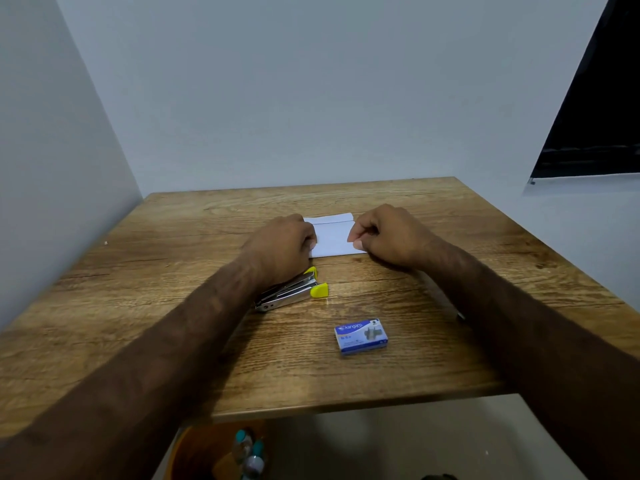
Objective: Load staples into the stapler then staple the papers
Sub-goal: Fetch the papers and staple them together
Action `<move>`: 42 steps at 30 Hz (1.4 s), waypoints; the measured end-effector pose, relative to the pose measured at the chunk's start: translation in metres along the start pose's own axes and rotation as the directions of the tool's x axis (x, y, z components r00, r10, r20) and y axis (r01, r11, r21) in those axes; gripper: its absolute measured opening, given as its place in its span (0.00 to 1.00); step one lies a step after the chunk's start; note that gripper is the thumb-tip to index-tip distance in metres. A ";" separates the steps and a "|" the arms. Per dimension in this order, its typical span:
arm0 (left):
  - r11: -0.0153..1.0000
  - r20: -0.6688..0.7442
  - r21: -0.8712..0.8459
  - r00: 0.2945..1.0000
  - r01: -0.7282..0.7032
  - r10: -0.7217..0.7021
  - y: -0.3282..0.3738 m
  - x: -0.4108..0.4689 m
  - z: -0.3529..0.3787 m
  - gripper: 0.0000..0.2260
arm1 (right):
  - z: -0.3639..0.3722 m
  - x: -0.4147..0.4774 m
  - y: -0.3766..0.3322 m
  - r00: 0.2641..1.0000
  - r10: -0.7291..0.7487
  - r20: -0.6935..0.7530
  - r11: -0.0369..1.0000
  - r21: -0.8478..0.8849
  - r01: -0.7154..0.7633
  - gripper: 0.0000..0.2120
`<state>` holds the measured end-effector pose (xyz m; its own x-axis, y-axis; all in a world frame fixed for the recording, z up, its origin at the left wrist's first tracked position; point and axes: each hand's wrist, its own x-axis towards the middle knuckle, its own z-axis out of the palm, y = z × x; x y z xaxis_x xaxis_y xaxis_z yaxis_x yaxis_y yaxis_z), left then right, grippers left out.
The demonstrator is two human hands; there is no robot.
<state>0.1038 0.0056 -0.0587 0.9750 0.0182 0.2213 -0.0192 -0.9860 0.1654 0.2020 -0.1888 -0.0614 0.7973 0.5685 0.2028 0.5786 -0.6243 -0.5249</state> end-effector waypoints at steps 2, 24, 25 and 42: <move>1.000 0.006 -0.008 1.000 -0.003 0.003 0.000 0.002 -0.001 0.10 | 0.002 0.001 -0.001 1.000 0.009 -0.008 1.000 -0.020 -0.009 0.06; 0.954 0.004 -0.094 0.958 -0.286 0.288 0.000 0.009 -0.002 0.11 | 0.006 -0.016 -0.019 0.975 -0.218 0.047 0.948 -0.228 0.223 0.17; 0.952 0.010 -0.081 0.954 -0.297 0.298 0.000 0.009 -0.003 0.11 | 0.004 -0.018 -0.019 0.975 -0.217 0.050 0.944 -0.242 0.223 0.18; 0.913 0.059 -0.001 0.911 -0.409 0.408 -0.005 -0.001 -0.009 0.17 | -0.001 -0.034 -0.019 0.974 -0.174 0.145 0.891 -0.398 0.219 0.21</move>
<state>0.1013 0.0121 -0.0507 0.8934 -0.3960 0.2121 -0.4166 -0.9070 0.0614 0.1643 -0.1969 -0.0574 0.6507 0.7403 0.1690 0.7583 -0.6450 -0.0947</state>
